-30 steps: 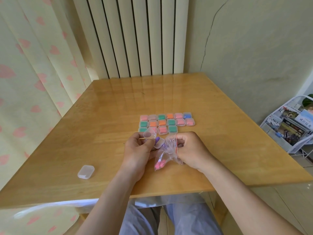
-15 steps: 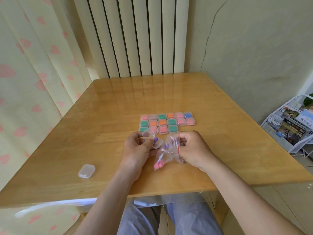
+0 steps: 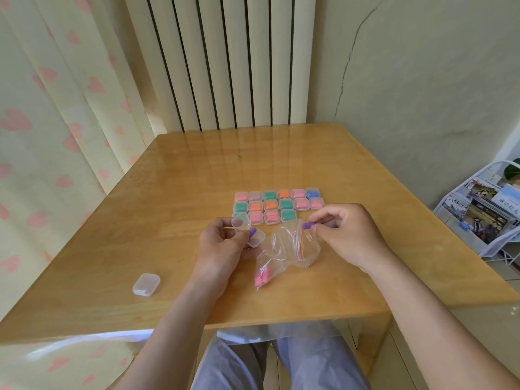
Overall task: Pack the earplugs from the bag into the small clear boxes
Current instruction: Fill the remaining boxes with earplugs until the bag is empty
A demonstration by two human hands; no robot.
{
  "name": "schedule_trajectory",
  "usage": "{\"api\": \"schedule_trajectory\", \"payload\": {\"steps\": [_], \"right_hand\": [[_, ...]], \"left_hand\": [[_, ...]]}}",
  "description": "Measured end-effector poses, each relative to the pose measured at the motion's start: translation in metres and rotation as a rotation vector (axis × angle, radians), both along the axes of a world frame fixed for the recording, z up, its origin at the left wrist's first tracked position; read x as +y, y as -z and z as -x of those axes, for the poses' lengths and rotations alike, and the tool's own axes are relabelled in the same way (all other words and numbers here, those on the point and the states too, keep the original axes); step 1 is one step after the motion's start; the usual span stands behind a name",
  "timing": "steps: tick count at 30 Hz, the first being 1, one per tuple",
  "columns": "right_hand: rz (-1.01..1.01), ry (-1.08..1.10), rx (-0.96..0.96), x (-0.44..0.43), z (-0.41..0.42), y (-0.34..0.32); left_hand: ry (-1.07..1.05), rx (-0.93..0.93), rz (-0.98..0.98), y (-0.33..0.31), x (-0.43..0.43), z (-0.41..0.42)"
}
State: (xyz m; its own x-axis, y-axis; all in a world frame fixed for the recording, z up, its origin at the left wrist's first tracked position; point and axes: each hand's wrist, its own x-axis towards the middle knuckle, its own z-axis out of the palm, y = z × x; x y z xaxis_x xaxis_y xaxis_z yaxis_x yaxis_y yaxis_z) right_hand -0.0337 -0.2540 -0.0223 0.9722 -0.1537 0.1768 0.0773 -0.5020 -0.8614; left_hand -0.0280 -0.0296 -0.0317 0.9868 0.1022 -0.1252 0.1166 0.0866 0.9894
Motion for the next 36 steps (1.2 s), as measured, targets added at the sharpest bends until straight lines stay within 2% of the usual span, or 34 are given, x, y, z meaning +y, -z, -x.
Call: {"api": "schedule_trajectory", "payload": {"steps": [3, 6, 8, 14, 36], "right_hand": [[0.036, 0.109, -0.114, -0.004, -0.002, -0.011], [-0.034, 0.095, -0.171, 0.002, -0.002, -0.025], [-0.06, 0.012, -0.168, 0.012, -0.001, -0.027], [0.039, -0.159, -0.152, 0.041, 0.003, -0.02], [0.229, -0.248, -0.182, 0.05, 0.012, -0.025]], "left_hand": [[-0.022, -0.001, -0.001, -0.003, -0.001, 0.0], [-0.013, -0.019, 0.019, -0.007, -0.003, 0.002], [0.013, -0.032, 0.035, -0.01, -0.005, 0.003], [0.087, -0.073, 0.055, -0.018, -0.011, 0.01], [0.203, -0.093, 0.113, -0.02, -0.011, 0.013]]}}
